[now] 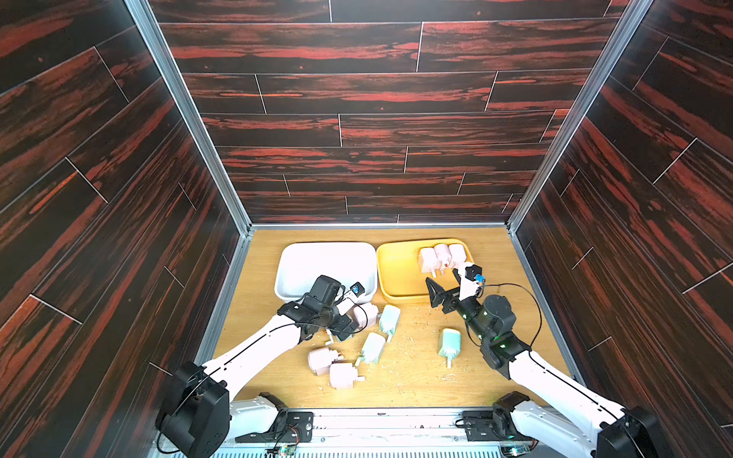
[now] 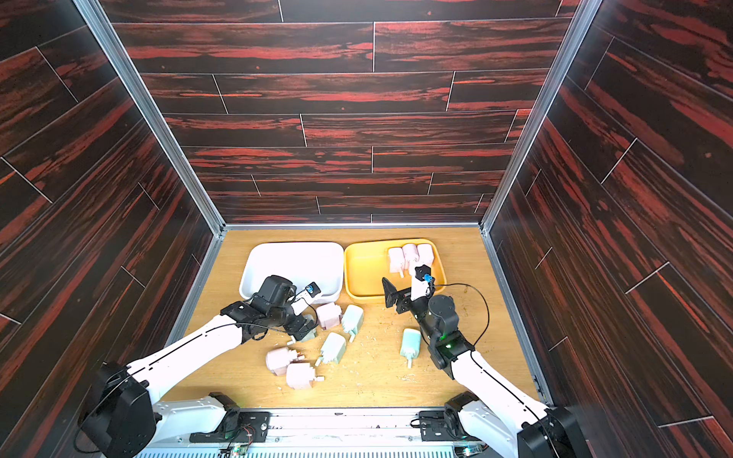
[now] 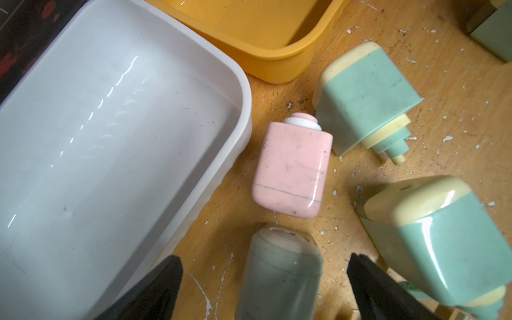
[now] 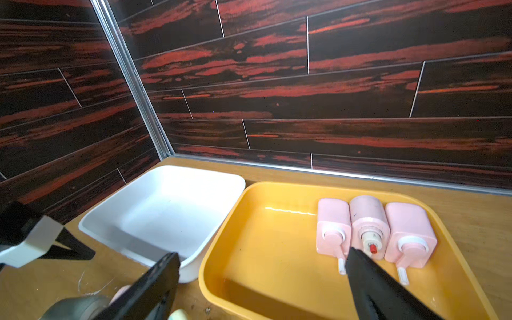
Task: Place the pencil sharpeners by color into the storage box
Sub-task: Pick up the pencil sharpener from the center of the board.
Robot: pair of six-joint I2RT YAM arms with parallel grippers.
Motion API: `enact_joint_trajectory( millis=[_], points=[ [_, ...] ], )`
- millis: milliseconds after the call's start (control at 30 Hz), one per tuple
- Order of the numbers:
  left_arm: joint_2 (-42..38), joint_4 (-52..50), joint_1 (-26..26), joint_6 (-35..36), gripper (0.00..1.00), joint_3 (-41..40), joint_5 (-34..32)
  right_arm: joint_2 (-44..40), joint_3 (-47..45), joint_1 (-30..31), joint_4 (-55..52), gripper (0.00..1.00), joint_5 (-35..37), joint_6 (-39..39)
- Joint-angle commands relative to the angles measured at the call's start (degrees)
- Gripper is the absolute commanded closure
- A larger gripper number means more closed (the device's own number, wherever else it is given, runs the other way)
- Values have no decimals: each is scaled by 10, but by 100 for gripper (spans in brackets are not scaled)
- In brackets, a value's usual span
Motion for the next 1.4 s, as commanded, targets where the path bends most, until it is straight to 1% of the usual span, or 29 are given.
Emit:
enact_joint_trajectory(
  millis=[0, 167, 267, 367, 433, 633, 767, 867, 1000, 1100, 1367],
  points=[
    [26, 10, 9, 56, 1, 17, 34, -16, 14, -1, -46, 2, 5, 14],
    [74, 0, 10, 77, 4, 44, 44, -16, 18, -1, -60, 2, 24, 11],
    [83, -19, 9, 89, 8, 59, 71, -14, 18, -1, -61, 2, 42, 9],
    [84, -8, 9, 95, 8, 53, 96, -7, 20, -1, -64, 2, 47, 9],
    [86, 11, 9, 94, 8, 44, 95, -2, 23, -1, -66, 2, 49, 6],
    [96, 17, 7, 91, 9, 48, 78, 3, 27, -1, -71, 2, 59, 3],
    [97, 26, 0, 90, 14, 44, 82, 6, 26, -1, -71, 2, 66, 1],
    [100, 32, -3, 91, 16, 40, 77, 9, 28, -1, -75, 2, 69, 2],
    [103, 31, -7, 93, 22, 40, 82, 13, 29, -1, -75, 2, 69, 3],
    [104, 35, -8, 97, 23, 36, 81, 14, 30, -1, -78, 2, 71, 3],
    [112, -8, -13, 107, 32, 48, 60, 20, 34, -1, -84, 2, 75, 3]
  ],
)
